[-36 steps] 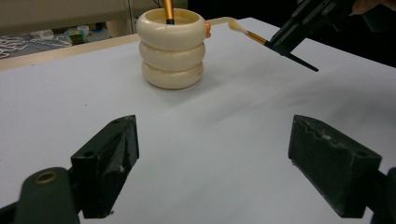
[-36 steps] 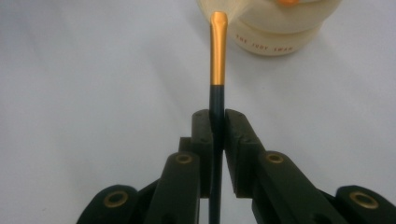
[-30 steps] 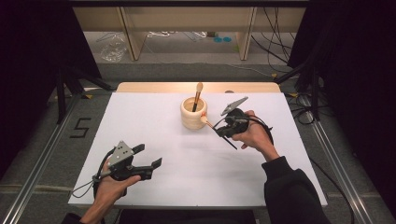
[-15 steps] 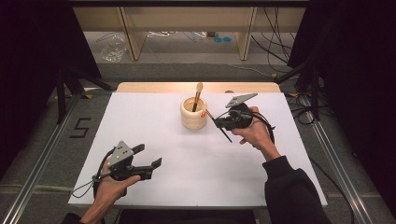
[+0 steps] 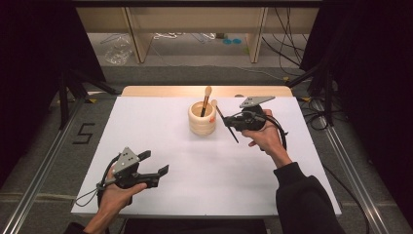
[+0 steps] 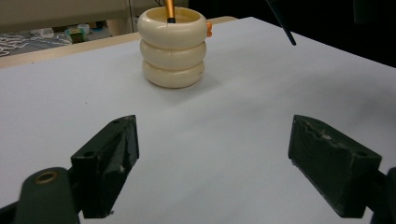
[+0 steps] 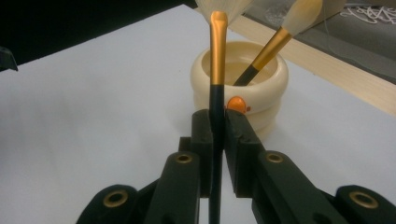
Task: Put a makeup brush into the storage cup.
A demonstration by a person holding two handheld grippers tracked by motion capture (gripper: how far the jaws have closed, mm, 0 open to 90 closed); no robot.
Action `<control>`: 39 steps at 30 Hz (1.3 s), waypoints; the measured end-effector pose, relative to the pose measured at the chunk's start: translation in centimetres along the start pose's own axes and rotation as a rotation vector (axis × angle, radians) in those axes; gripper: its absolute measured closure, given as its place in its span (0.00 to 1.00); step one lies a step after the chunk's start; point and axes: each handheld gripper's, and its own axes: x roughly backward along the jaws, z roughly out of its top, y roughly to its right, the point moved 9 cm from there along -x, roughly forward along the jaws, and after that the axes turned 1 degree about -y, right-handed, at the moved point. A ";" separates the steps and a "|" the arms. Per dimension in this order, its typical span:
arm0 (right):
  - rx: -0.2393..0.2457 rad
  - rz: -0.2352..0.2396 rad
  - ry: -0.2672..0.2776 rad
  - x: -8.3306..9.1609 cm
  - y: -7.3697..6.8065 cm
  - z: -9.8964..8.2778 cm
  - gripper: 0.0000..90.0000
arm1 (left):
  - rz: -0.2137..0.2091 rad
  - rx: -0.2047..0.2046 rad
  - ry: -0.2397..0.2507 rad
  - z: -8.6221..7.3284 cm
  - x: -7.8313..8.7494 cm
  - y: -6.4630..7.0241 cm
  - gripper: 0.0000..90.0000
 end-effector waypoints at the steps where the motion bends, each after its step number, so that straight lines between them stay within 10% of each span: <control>1: -0.003 -0.001 0.005 0.0 0.0 0.1 0.93 | 0.000 -0.001 0.000 0.0 0.0 0.0 0.18; 39: -0.040 -0.036 0.243 -1.0 1.5 4.5 0.93 | 0.001 0.002 0.004 0.0 0.1 -0.1 0.18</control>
